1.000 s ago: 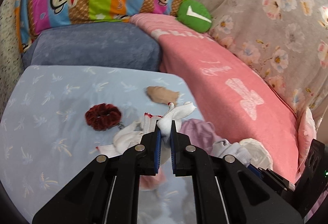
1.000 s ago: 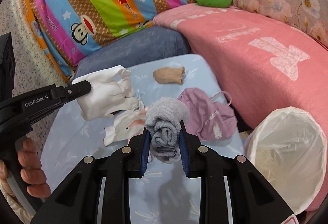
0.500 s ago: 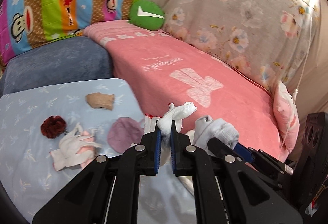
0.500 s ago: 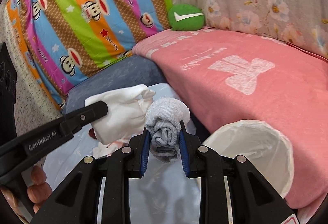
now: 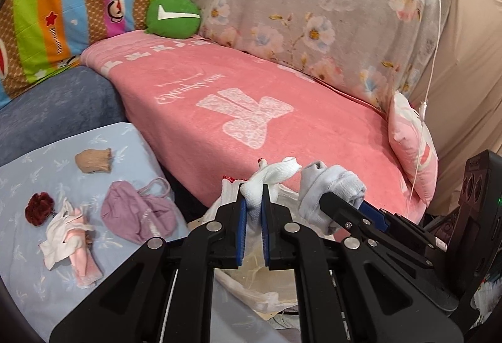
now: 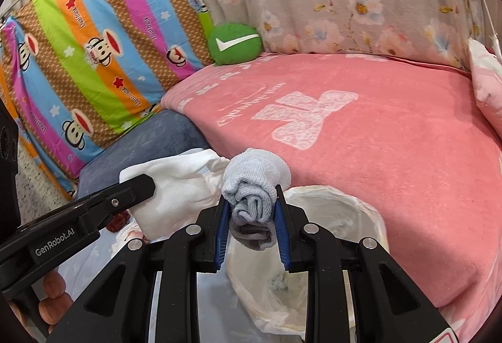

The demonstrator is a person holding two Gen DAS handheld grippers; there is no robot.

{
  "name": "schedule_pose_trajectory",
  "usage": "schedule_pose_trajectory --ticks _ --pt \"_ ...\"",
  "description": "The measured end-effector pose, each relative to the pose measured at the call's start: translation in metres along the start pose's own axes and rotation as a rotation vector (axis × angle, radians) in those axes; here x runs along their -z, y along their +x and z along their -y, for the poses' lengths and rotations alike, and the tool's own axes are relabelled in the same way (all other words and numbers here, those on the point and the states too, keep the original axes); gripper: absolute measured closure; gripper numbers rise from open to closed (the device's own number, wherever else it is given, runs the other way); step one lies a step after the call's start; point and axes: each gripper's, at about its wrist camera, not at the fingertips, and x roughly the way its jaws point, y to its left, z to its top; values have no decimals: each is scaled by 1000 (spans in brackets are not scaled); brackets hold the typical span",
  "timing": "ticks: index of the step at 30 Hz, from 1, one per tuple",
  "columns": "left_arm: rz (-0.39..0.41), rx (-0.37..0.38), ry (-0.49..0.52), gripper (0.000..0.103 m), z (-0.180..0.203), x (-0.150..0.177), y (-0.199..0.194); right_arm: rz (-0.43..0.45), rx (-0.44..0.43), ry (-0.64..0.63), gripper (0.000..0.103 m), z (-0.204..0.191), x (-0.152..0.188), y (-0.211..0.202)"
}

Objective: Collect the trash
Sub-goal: 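Carry both items over the white bin and open both grippers, then move both open grippers back over the remaining cloth items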

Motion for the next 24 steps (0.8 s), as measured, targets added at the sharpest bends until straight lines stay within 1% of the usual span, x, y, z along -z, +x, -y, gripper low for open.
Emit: schedule_pose_trajectory --ticks 6,8,9,10,11,12,13,14,17,24 --pt "-18 33 26 93 19 -2 9 10 25 24 78 20 1 -7" --pt "-23 42 21 93 23 -3 11 14 31 31 74 25 1 -10" --pt "-23 39 21 91 24 -3 11 15 38 36 74 26 1 -11" --pt "-24 32 20 81 24 -3 11 18 42 43 72 29 1 -11" --pt "-23 27 15 66 25 -3 11 20 43 47 69 30 1 -12" --pt "-17 19 9 57 25 -4 11 23 46 50 68 30 0 -12" --pt "-5 6 3 45 24 -4 9 28 50 52 66 31 1 -13" --pt "6 -3 0 42 24 -4 8 32 51 54 62 31 0 -13" --pt "8 -10 -1 42 23 -5 8 39 48 56 57 31 -1 -14" --pt "7 -32 -13 42 17 -5 8 37 31 40 56 26 -2 -13"
